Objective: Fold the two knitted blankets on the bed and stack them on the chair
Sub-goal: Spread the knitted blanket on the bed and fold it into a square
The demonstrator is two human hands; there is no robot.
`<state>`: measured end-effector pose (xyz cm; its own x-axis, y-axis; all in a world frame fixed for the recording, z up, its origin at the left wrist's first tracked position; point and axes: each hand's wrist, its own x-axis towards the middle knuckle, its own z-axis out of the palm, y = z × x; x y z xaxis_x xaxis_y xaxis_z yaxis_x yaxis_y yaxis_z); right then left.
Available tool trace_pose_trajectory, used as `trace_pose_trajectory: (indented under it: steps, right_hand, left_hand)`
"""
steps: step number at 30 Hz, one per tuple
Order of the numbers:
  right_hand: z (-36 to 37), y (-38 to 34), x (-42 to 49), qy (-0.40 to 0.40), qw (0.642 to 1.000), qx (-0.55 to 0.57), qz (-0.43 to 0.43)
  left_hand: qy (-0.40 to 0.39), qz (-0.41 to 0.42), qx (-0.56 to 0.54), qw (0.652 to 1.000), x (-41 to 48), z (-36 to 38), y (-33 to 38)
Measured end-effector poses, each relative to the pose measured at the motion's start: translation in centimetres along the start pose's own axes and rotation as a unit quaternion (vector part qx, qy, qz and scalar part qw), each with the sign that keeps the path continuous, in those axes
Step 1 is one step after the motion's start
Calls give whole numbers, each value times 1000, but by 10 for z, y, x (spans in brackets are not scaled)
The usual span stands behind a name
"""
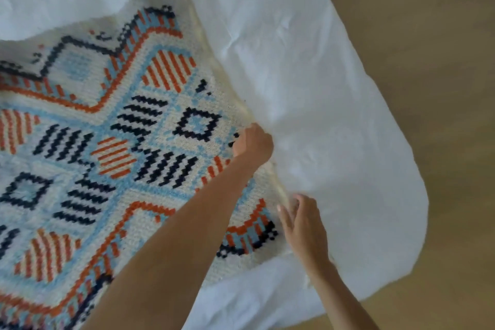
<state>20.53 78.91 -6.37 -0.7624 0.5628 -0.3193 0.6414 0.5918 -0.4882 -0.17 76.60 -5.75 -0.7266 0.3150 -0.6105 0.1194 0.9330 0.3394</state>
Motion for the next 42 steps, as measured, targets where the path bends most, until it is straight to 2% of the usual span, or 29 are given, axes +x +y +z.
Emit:
trace_pose_trajectory:
  steps: [3,5,8,11,15,20,22,25,27,35,42]
  right_hand:
    - [10,-2,-19,-38,998,-49,1]
    - [12,4,-26,-57,997,-51,17]
    - [1,22,-28,-35,996,-36,71]
    - [-12,32,-31,-35,994,-91,54]
    - [-9,12,-26,-53,993,-98,25]
    - [-11,-14,-10,-105,988,-4,117]
    - [-14,-29,-12,-94,993,-20,70]
    - [-12,-64,-32,-51,996,-34,-60]
    - [-6,-91,-49,-60,992,-17,-105]
    - [35,-174,-107,-116,978,37,-168]
    - [79,-226,-148,-106,979,47,-168]
  left_hand:
    - [-46,10,124,991,-25,11,-30]
    - [-84,25,152,985,-43,27,-36]
    - [-135,50,96,985,-56,52,-28]
    - [-145,45,8,988,-62,51,-16]
    - [-158,40,-38,986,-70,33,-27]
    - [-130,8,-69,989,-78,12,-45]
    - [-109,31,-96,989,-83,5,-46]
    - [-49,84,-152,984,-93,-12,-46]
    - [-16,93,-173,980,-100,-27,-52]
    - [53,35,-112,992,-115,-81,-126]
    - [83,-22,-156,984,-119,-112,-219]
